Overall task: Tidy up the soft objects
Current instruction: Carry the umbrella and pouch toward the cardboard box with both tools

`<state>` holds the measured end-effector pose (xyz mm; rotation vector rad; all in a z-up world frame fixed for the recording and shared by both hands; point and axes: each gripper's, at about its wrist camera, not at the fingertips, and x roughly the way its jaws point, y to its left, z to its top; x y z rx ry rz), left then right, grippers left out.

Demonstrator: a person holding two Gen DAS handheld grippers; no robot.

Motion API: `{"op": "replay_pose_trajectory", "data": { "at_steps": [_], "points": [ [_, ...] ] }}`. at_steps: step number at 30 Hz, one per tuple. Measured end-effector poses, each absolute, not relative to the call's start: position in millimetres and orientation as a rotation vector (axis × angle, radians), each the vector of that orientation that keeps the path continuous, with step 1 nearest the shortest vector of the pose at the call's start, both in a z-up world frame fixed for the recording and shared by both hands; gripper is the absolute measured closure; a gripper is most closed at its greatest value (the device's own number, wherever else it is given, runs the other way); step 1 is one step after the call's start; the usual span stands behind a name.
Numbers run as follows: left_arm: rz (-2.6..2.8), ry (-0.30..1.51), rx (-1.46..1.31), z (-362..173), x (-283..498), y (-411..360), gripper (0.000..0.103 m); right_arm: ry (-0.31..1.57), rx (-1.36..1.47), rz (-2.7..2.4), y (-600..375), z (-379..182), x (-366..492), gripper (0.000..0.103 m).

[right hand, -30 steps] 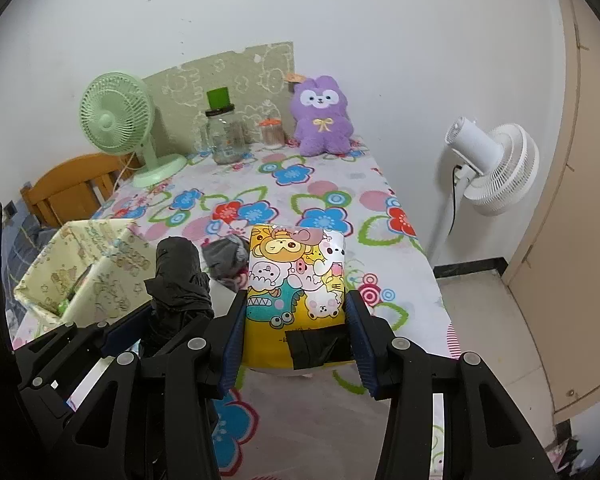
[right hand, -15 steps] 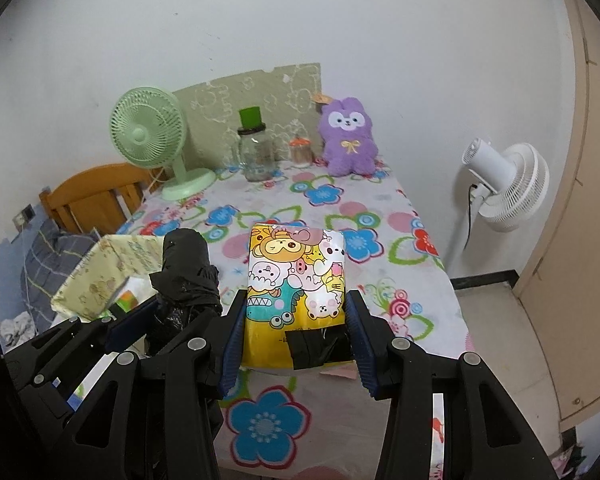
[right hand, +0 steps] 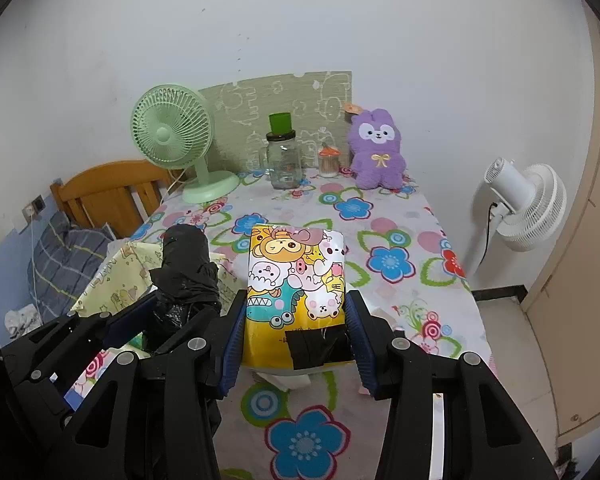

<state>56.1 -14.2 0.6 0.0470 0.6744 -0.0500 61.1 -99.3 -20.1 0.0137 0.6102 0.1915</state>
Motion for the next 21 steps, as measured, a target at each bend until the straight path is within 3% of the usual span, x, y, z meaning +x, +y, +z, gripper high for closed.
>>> {"op": "replay_pose_trajectory", "data": {
  "at_steps": [21],
  "points": [
    [0.053,0.713,0.025,-13,86,59,0.067,0.659,-0.006,0.294,-24,-34,105,0.052]
  ]
}}
